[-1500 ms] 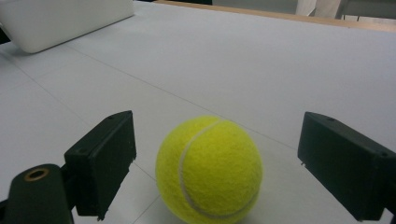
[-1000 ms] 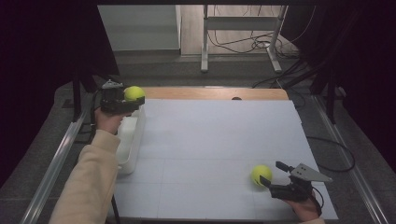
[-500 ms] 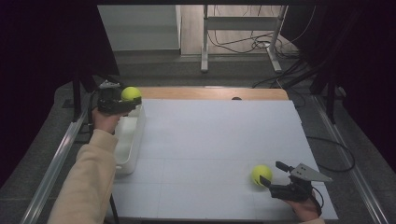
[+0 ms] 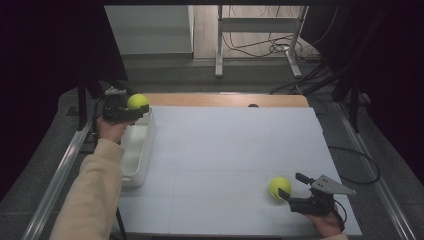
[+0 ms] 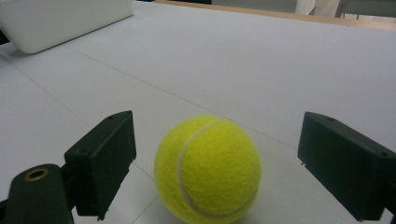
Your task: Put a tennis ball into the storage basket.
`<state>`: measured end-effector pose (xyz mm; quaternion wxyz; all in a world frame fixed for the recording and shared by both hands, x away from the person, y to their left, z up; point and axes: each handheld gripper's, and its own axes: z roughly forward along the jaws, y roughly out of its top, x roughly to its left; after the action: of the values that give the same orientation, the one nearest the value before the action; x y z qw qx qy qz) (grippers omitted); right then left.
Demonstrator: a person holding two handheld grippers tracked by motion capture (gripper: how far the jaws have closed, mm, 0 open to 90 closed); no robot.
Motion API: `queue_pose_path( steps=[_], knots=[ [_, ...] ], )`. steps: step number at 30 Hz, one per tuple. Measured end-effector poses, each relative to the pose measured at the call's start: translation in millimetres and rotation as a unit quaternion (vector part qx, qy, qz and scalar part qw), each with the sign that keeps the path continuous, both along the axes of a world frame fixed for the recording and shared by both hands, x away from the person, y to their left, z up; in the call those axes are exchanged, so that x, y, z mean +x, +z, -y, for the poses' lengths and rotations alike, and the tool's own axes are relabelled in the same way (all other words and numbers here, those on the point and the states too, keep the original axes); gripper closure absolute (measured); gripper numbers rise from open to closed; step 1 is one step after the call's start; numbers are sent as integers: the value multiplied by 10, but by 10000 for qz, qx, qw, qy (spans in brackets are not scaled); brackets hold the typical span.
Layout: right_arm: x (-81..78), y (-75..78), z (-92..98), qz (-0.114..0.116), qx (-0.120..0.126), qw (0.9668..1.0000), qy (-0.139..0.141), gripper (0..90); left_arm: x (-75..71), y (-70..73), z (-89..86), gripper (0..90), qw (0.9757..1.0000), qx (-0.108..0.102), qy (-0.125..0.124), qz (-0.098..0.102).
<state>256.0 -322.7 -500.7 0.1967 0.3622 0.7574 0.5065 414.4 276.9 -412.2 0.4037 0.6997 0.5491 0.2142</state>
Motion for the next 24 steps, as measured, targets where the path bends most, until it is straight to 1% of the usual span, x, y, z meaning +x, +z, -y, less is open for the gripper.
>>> queue_pose_path(
  steps=[7, 15, 22, 24],
  knots=[
    [2, -2, 0, -12, -9, 10000, 13, 118, 55, -76, -47, 267, 9997, 120, 31, -213],
    [5, -7, 1, -10, -11, 10000, 4, 118, 96, -136, -71, 267, 9992, 201, 68, -347],
    [4, -8, 2, -11, -16, 10000, 5, 118, 139, -235, -85, 266, 9978, 363, 76, -558],
    [5, -9, 3, -9, -19, 10000, 5, 118, 142, -248, -89, 266, 9976, 374, 88, -573]
  ],
)
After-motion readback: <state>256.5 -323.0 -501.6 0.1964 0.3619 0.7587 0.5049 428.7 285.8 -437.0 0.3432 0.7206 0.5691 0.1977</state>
